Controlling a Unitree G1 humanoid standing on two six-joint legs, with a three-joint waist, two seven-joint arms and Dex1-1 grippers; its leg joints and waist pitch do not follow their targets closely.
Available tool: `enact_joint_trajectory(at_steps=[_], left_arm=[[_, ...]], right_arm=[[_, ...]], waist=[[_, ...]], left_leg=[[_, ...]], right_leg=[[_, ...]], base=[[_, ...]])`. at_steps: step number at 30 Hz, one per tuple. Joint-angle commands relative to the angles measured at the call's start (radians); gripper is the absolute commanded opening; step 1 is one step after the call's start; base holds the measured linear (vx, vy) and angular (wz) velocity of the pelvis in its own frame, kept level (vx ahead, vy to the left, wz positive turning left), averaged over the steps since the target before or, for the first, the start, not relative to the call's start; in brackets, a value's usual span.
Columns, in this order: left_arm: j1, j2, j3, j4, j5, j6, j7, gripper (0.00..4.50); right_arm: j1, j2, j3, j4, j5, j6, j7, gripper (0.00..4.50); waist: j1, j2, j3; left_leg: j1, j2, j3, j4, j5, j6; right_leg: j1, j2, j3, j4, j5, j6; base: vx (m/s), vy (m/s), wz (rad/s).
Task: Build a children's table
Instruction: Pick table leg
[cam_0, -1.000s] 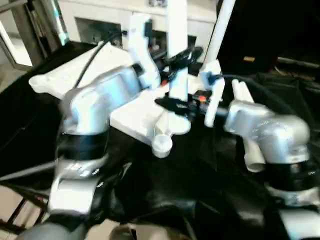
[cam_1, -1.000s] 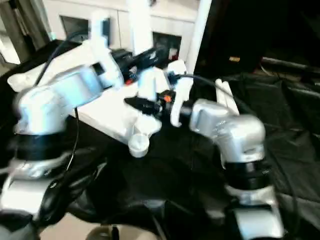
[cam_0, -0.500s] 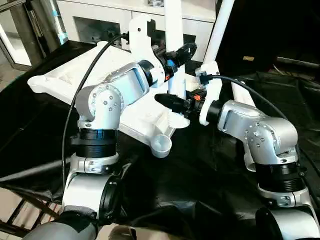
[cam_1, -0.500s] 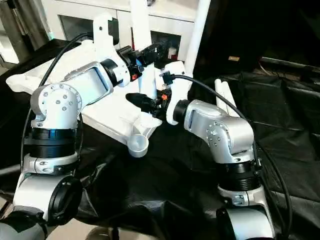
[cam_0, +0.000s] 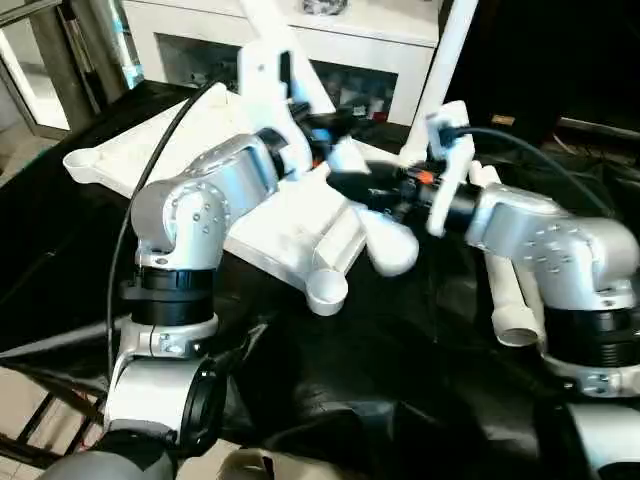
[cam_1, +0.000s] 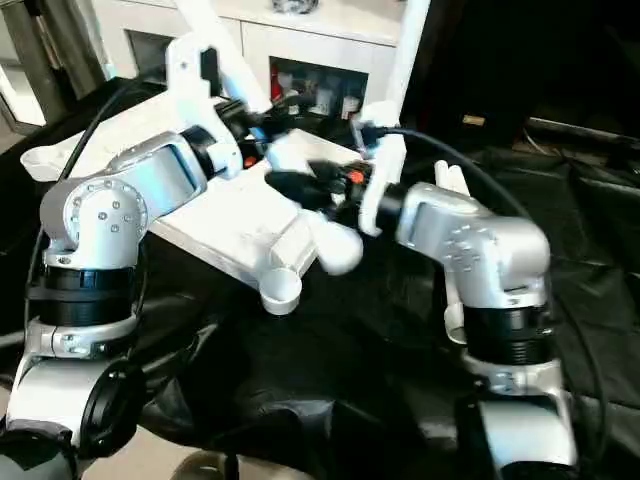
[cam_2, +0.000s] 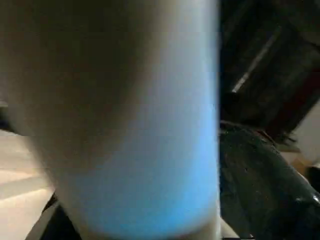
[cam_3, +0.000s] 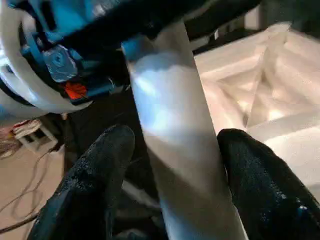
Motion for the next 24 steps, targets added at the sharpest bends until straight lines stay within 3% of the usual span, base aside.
enact_joint_trajectory(at_steps=[1, 3, 4, 14, 19, 24], left_arm=[[-0.008, 0.006, -0.020, -0.026, -0.007, 0.000, -0.026, 3.38], [-0.006, 0.005, -0.022, -0.029, -0.005, -0.006, -0.035, 3.38], [-0.006, 0.005, -0.023, -0.028, -0.003, -0.008, -0.036, 3.38], [-0.001, 0.025, -0.050, -0.019, 0.038, -0.012, -0.038, 3.38], [0.000, 0.022, -0.045, -0.016, 0.034, -0.006, -0.034, 2.94], [-0.006, -0.012, 0.018, 0.018, 0.004, 0.038, 0.031, 2.60]], right_arm=[[-0.023, -0.021, 0.015, -0.008, 0.011, 0.015, 0.024, 3.08], [-0.025, -0.030, 0.028, -0.007, 0.002, 0.011, 0.039, 3.08], [-0.024, -0.032, 0.032, -0.006, -0.002, 0.009, 0.041, 3.08], [-0.017, -0.048, 0.062, -0.010, -0.017, 0.001, 0.048, 3.08], [-0.012, -0.053, 0.058, -0.008, -0.020, -0.004, 0.046, 3.11], [0.001, -0.042, 0.051, -0.014, -0.024, -0.002, 0.035, 3.11]], waist=[[0.001, -0.009, -0.095], [0.001, -0.009, -0.095], [0.000, -0.014, -0.094], [0.002, -0.012, -0.096], [0.003, -0.012, -0.097], [0.002, -0.011, -0.097]], left_leg=[[0.027, 0.028, -0.006, -0.061, -0.173, -0.051], [0.027, 0.029, -0.007, -0.061, -0.175, -0.053], [0.027, 0.029, -0.006, -0.062, -0.178, -0.052], [0.029, 0.030, -0.007, -0.062, -0.179, -0.056], [0.028, 0.029, -0.007, -0.061, -0.169, -0.058], [0.028, 0.028, -0.007, -0.059, -0.174, -0.055]], right_leg=[[0.050, -0.066, 0.040, -0.068, -0.214, -0.115], [0.049, -0.066, 0.039, -0.068, -0.229, -0.109], [0.049, -0.065, 0.038, -0.070, -0.236, -0.108], [0.046, -0.065, 0.039, -0.069, -0.241, -0.100], [0.047, -0.065, 0.038, -0.066, -0.219, -0.109], [0.048, -0.064, 0.039, -0.067, -0.215, -0.121]], base=[[0.000, 0.000, 0.00], [0.000, 0.000, 0.00], [0.000, 0.000, 0.00], [0.000, 0.000, 0.00], [0.000, 0.000, 0.00], [0.000, 0.000, 0.00]])
